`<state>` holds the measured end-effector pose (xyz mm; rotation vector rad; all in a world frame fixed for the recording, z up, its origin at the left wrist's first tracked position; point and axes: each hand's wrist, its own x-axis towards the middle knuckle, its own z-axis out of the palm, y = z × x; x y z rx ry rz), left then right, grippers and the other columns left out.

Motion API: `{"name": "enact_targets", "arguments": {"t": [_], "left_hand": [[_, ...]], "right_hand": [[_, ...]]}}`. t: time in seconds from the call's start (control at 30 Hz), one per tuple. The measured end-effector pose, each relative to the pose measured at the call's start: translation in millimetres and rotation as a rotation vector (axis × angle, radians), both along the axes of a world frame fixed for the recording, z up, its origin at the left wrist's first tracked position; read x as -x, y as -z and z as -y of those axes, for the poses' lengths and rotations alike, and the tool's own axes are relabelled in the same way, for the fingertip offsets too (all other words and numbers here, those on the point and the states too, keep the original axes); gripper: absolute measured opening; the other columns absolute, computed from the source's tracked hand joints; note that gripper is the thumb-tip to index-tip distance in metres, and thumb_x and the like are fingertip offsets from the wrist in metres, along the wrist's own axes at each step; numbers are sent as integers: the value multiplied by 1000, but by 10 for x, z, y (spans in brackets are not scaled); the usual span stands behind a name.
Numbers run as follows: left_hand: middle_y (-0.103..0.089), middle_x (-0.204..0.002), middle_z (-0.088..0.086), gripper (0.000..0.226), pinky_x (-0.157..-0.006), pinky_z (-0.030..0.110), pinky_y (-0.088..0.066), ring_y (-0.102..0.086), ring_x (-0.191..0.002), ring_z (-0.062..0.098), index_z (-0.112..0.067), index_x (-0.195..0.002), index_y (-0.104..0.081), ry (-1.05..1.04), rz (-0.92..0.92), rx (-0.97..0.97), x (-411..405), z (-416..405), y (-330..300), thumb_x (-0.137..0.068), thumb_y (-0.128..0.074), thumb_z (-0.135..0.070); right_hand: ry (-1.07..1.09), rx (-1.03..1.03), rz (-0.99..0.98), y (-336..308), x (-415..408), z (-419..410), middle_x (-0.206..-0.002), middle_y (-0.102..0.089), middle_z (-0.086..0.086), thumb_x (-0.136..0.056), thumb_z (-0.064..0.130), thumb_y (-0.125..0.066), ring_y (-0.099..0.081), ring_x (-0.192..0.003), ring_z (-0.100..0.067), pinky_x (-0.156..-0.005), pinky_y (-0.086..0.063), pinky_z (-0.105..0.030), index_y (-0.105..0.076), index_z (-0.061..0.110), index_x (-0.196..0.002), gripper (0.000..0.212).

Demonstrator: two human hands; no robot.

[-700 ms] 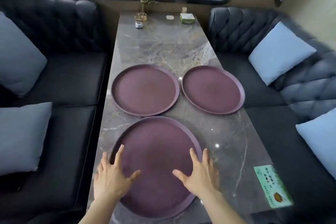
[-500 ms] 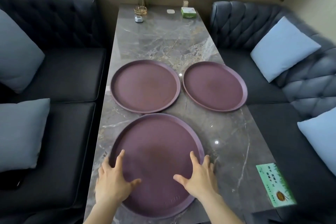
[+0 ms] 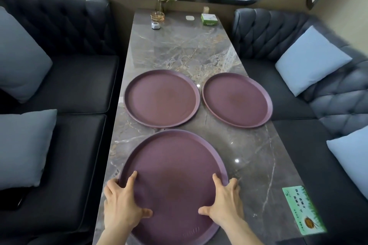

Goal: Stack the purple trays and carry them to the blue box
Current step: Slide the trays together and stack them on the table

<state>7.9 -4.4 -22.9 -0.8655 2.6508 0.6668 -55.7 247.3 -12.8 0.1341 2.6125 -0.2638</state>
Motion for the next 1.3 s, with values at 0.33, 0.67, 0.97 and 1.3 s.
{"name": "enact_targets", "arguments": {"t": [0.33,0.67,0.97,1.3], "left_hand": [[-18,-138,10,133,-102,39,-44,-22,-131,29,-45,-151,-22,3,-132,16,315,190,-647,-38,-89,-60],[-21,-137,9,128,-102,37,-43,-25,-127,28,-44,-150,-27,-55,-209,36,962,416,-859,-38,-88,-60],[-22,-139,10,126,-103,39,-43,-23,-130,30,-44,-148,-32,-128,-177,32,1920,672,-591,-37,-88,-61],[-23,-137,8,120,-101,42,-45,-23,-130,30,-45,-143,-40,-196,-137,13,2734,954,8,-35,-90,-59]], "right_hand": [[-8,33,-148,-637,337,176,-128,-24,-7,-56,62,-85,-39,-125,-29,-98,-50,-40,-21,37,-155,120],[-72,33,-228,-787,1192,432,-126,-24,-4,-56,64,-83,-36,-124,-26,-90,-47,-35,-27,40,-152,114],[-140,49,-194,-499,2336,730,-133,-27,-6,-57,61,-85,-33,-126,-28,-94,-49,-34,-31,39,-151,110],[-217,48,-123,-28,3328,1021,-135,-28,-8,-61,60,-84,-32,-128,-30,-96,-50,-36,-34,36,-151,105]]}}
